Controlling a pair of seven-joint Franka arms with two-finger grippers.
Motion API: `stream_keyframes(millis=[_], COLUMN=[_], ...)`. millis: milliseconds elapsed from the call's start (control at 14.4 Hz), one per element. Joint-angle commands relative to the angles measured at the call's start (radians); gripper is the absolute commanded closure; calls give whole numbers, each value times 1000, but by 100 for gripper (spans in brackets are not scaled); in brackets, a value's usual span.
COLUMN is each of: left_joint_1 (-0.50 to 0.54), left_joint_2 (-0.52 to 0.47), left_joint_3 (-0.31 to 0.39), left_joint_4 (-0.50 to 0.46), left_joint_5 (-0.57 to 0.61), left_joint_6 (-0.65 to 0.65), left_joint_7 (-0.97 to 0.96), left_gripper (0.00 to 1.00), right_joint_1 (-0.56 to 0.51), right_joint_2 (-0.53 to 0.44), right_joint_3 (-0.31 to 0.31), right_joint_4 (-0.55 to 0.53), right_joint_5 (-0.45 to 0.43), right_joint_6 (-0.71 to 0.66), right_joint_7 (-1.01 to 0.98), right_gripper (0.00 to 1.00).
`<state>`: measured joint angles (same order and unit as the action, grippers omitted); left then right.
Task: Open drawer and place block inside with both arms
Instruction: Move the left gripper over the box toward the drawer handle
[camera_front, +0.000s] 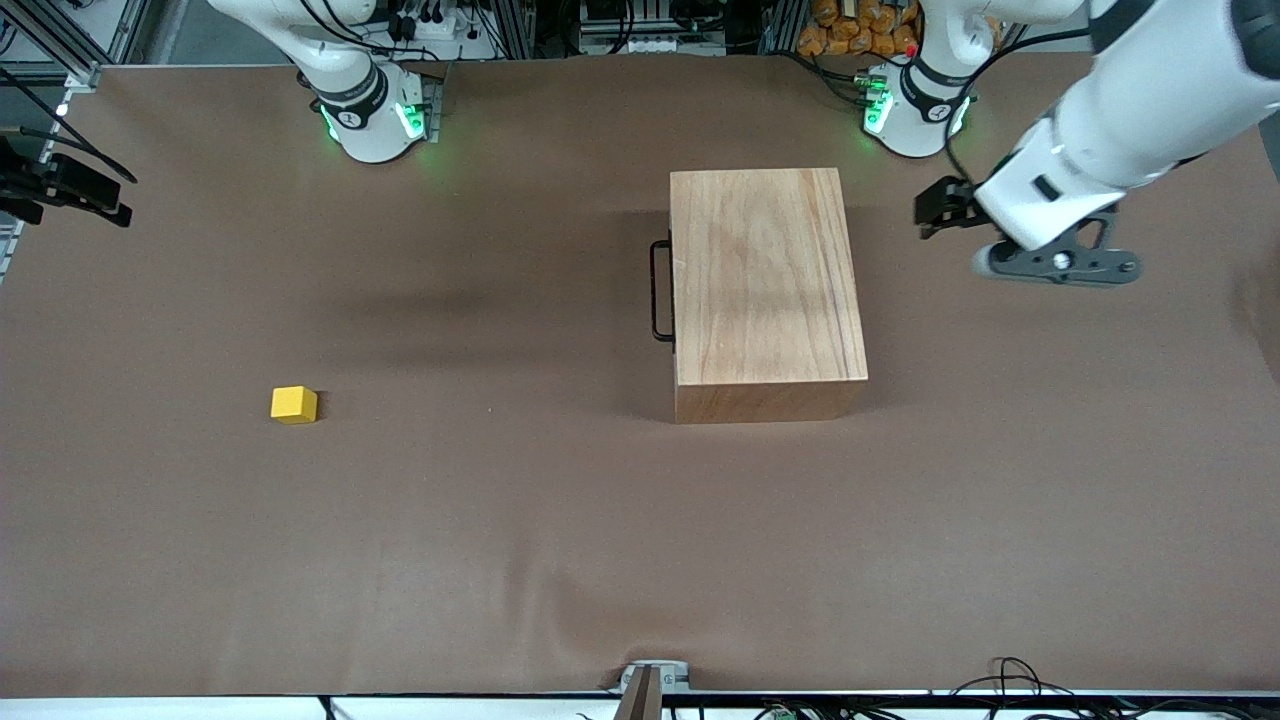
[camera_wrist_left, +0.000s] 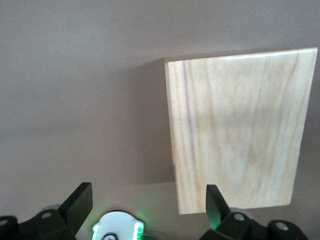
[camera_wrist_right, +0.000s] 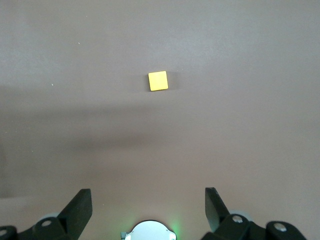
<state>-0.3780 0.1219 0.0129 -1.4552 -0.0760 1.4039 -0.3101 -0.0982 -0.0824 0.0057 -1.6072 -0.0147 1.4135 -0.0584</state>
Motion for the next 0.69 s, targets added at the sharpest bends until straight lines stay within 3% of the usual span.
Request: stream_keyframes(millis=[0,208,486,624], left_joint_1=[-76,-183,-336,-395], left_joint_2=[45,91,243,289], left_joint_3=[1,1,4,2], left_joint_4=[30,35,140,145], left_joint_5=[-13,-13,-11,-11], left_joint_6=[44,111,145,191], left_joint_7=[-128,-298,-515,-575], left_gripper=[0,0,0,0], right_joint_1=[3,0,-15,-14], right_joint_2=[-23,-23,-25,-25], right_joint_3=[-6,-7,-10,-9], right_joint_4=[-8,-7,-8,-7], right_joint_5=[-8,-8,-8,-8], right_joint_6=[-13,-1,-8,7], right_joint_7=[11,12,11,12], right_gripper=[0,0,0,0])
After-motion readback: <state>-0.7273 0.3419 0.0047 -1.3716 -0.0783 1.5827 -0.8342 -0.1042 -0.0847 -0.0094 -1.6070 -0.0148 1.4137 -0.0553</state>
